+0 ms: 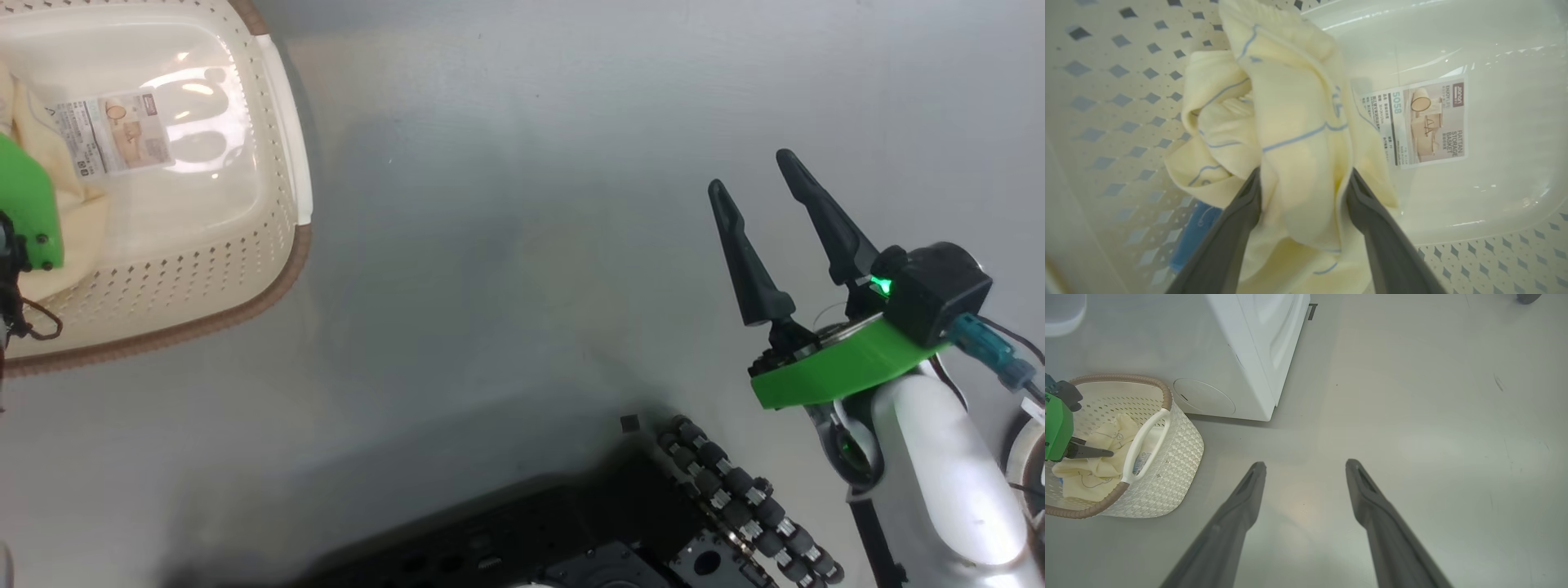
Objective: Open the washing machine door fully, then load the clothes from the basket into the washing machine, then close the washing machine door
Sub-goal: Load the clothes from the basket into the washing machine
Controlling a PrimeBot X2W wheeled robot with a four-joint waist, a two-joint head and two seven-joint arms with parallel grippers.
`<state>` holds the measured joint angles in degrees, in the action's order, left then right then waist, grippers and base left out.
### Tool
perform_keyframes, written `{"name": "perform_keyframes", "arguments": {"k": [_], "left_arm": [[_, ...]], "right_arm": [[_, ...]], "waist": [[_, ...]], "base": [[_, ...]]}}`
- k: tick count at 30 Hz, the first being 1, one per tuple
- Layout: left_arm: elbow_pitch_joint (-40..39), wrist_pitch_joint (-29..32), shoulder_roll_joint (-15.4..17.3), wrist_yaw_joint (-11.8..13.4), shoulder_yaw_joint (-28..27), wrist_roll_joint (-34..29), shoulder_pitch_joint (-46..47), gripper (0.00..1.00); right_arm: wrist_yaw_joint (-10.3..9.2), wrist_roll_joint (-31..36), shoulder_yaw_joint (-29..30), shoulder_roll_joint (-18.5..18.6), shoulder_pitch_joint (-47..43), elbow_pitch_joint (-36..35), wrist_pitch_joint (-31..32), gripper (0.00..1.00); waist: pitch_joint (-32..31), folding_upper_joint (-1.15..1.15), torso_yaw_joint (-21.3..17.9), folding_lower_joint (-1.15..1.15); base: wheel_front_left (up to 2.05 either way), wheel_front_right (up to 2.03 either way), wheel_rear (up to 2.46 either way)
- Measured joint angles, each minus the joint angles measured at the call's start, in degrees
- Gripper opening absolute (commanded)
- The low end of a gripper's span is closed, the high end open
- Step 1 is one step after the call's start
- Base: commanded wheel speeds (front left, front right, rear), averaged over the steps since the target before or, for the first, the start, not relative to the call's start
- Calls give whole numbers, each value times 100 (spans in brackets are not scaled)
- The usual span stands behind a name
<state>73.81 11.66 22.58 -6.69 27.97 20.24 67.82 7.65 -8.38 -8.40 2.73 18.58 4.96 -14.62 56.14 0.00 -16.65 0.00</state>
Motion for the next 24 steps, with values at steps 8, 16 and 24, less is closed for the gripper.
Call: {"name": "perform_keyframes", "arguments": {"k": [8, 16, 24], "left_arm": [[21, 171, -144, -34, 0, 155, -1, 0], [34, -65, -147, -38, 0, 265, -1, 0], [32, -641, -116, -43, 19, 398, -96, 0]], "right_arm": [[0, 37, -13, 0, -127, -24, 0, 100], [0, 31, -67, 0, 16, -8, 0, 100], [0, -78, -208, 0, 406, 153, 0, 100]], "waist": [[21, 0, 25, 0], [-41, 0, 54, 0], [-268, 0, -31, 0]], "base": [[0, 0, 0], [0, 0, 0], [0, 0, 0]]}}
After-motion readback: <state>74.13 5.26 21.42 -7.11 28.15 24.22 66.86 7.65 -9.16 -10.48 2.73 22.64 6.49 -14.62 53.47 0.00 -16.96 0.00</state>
